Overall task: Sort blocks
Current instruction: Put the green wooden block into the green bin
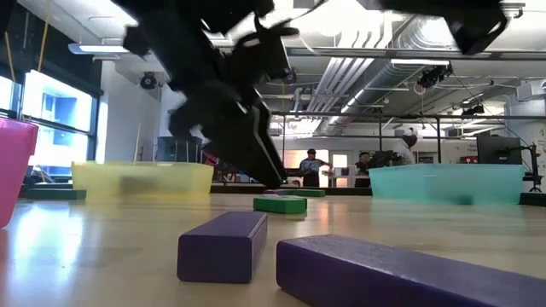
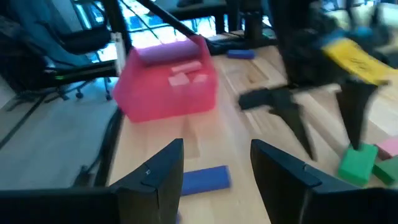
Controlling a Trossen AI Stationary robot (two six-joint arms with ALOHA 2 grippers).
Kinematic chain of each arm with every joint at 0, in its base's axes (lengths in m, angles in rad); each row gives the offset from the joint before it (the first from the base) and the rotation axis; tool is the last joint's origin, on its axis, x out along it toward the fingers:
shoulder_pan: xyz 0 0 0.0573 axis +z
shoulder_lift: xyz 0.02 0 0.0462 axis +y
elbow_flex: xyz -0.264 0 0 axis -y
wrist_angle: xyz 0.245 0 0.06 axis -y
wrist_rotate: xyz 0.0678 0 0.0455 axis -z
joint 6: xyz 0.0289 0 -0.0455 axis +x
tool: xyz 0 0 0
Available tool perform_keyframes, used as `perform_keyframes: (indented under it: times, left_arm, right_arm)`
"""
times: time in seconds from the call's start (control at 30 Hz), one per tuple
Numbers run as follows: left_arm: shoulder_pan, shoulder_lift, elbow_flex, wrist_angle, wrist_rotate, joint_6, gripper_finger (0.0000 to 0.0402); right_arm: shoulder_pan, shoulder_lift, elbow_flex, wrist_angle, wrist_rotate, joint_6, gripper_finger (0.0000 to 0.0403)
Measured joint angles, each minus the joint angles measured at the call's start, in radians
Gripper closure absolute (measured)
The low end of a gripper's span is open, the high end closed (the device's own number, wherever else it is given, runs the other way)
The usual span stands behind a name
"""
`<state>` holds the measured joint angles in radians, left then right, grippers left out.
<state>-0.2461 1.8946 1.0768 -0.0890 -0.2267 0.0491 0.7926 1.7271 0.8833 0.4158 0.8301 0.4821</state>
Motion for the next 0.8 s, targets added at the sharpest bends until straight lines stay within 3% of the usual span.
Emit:
perform_keyframes:
  times: [0.1,0.37,0.57,0.7,0.8]
  left_arm:
    - [0.021,0.025,0.0,0.022,0.047,-0.003,0.019]
    - [0.029,0.039,0.001,0.051,0.343,-0.045,0.019]
    - [-0.004,0.019,0.031,0.094,0.35,-0.032,0.019]
    - [-0.015,0.019,0.046,0.091,0.347,0.101,0.019]
    - [-0.017,0.02,0.046,0.052,0.28,0.188,0.019]
  right_arm:
    - [0.039,0.0,0.0,0.046,0.043,-0.056,0.0231]
    - [0.122,-0.001,0.0,0.083,0.179,-0.112,0.0231]
    - [0.182,-0.026,0.0,0.091,0.281,-0.163,0.0231]
    - [0.233,-0.068,0.0,0.091,0.329,-0.209,0.0231]
    - [0.289,-0.105,0.0,0.093,0.373,-0.253,0.0231]
